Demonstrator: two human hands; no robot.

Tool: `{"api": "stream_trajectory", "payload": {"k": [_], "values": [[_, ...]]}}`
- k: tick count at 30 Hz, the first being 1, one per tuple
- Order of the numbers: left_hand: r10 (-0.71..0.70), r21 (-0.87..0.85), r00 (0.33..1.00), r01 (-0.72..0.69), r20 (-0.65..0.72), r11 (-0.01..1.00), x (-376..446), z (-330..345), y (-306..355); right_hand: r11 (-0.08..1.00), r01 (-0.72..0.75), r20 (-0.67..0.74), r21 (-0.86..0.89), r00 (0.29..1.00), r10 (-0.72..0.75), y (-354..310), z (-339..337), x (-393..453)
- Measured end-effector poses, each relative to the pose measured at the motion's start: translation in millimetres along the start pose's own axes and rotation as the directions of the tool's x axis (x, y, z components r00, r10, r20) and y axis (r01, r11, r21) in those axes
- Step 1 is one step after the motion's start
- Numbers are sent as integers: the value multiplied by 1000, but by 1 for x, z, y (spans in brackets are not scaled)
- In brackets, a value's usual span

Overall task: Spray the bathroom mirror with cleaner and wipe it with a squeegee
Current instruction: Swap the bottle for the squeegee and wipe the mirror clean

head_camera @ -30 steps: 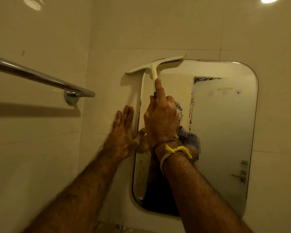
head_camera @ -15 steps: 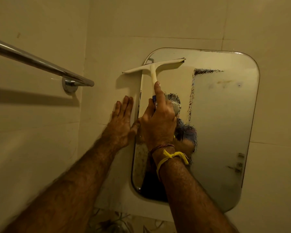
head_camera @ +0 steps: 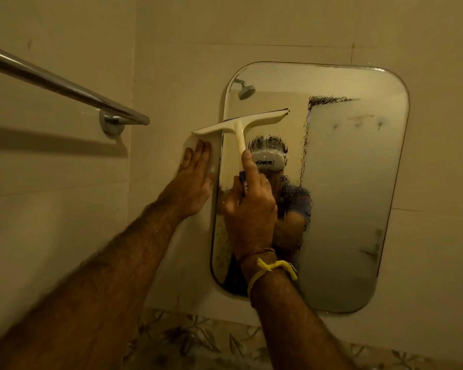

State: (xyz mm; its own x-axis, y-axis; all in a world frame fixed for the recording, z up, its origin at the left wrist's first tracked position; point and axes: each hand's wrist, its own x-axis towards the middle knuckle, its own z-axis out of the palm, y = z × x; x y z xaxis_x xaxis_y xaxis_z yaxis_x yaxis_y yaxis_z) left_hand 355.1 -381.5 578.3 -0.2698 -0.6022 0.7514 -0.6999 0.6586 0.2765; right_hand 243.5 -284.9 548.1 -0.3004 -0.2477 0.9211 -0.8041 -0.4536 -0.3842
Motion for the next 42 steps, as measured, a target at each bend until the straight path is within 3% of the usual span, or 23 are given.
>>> {"api": "stream_trajectory", "payload": {"k": [6,18,28,35,42], "values": [[-25,218,997,40,-75,975,-35,13,-28,1000,-1,-31,4,1000,1,12,-2,-24],[-136,69,990,139,-42,988,-48,16,-39,999,-36,-73,-20,997,35,35,12,-118],[-239,-97,971,236,-24,967,-49,9,-23,992,-128,24,10,991,128,42,-1,-160],[-314,-82,941,325,124,942,-82,39,-16,980,-197,150,-41,968,201,51,-14,-211],[-332,-16,912,346,241,938,-109,53,-12,961,-264,181,-79,944,274,42,-23,-216]]}}
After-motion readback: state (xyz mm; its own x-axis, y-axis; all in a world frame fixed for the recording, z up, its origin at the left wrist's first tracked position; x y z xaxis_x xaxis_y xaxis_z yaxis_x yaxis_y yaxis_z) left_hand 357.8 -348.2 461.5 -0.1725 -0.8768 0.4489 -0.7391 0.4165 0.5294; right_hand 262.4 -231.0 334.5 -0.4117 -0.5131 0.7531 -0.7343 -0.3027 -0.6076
